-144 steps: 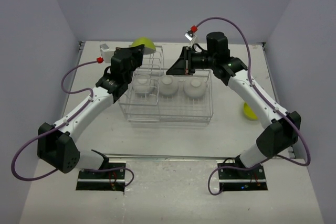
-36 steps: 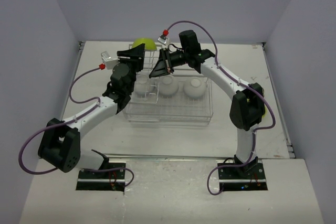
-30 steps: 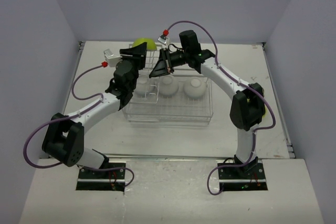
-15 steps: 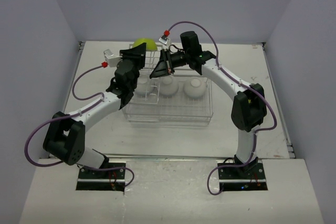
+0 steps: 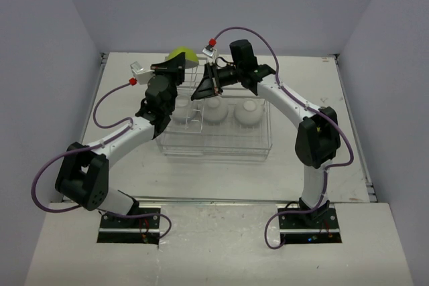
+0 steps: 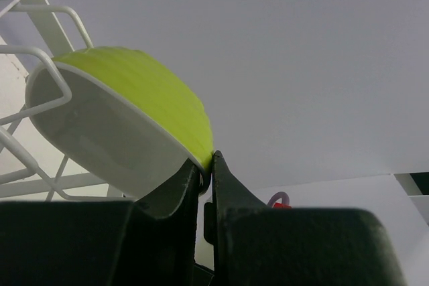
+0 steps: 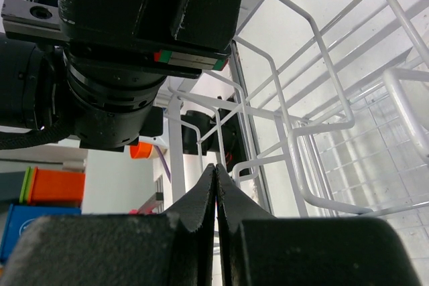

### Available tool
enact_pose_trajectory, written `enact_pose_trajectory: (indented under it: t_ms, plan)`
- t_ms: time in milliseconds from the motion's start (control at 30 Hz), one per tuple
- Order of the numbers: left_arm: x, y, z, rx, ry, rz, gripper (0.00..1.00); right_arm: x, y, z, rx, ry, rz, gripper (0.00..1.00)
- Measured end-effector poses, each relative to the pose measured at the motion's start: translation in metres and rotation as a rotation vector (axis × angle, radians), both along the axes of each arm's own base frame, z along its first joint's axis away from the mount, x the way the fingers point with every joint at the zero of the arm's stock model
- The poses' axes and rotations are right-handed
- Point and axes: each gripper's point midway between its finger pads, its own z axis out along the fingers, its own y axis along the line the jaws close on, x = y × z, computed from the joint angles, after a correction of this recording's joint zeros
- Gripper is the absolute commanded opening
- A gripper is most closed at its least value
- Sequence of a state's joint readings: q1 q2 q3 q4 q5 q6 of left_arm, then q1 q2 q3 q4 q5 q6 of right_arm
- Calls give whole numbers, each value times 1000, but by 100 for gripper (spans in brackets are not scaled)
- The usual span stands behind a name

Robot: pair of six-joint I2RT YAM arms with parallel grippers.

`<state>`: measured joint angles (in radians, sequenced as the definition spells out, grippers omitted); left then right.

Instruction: Unload the bowls from the dish rack

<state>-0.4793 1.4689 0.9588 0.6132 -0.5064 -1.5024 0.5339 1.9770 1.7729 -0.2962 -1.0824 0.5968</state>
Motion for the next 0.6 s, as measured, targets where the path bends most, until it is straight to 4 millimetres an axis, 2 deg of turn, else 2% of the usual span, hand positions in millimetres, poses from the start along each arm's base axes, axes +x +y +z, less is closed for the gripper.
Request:
enact_pose_trajectory:
  t_ms: [300, 600]
  plan:
    - [0, 2, 1, -6, -11, 0, 0, 1, 0, 0, -4, -2, 3, 0]
    - [0, 13, 8, -5, -66, 13, 0, 1, 1, -1, -4, 0, 6, 0]
